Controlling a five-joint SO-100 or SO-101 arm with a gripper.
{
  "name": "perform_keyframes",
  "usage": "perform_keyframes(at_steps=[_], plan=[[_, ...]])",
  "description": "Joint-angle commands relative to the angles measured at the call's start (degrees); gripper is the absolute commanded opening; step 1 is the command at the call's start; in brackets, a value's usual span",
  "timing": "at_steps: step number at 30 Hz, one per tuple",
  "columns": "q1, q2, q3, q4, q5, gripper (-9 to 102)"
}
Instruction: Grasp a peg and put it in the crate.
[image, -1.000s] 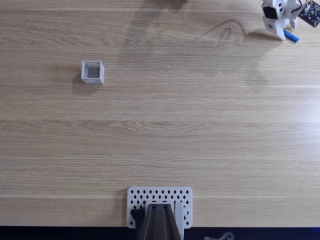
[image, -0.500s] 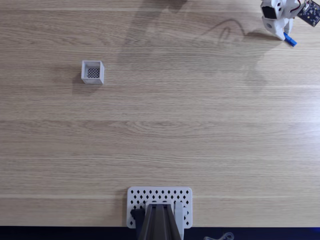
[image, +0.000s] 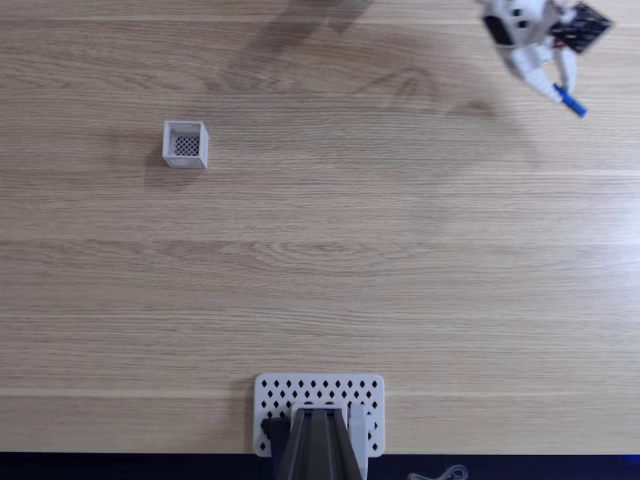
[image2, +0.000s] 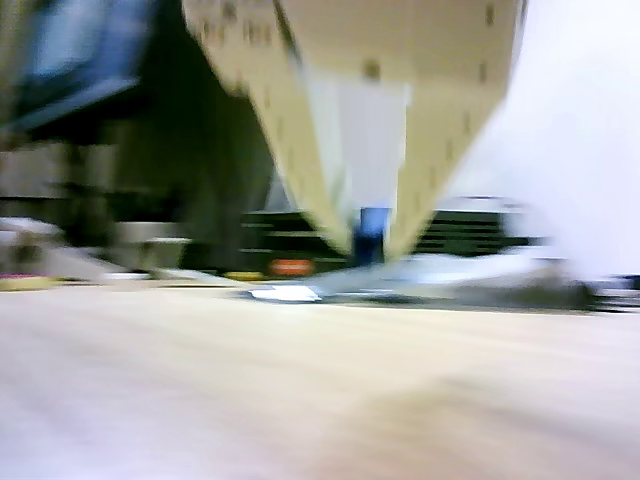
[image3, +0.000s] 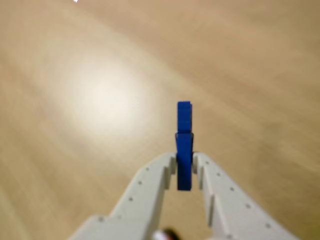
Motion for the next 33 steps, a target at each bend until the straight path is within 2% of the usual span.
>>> perform_keyframes(at_steps=[1, 10, 16, 25, 33], plan=[[11.8, 20.0, 9.0, -11.2, -0.4, -1], [42.7, 38.8, 25.8, -25.7, -0.4, 0], [57.7, 39.1, 33.7, -34.0, 0.4, 0], [72.7, 33.3, 45.2, -49.9, 0.5, 0], [79.8, 20.5, 45.4, -57.1, 0.6, 0]])
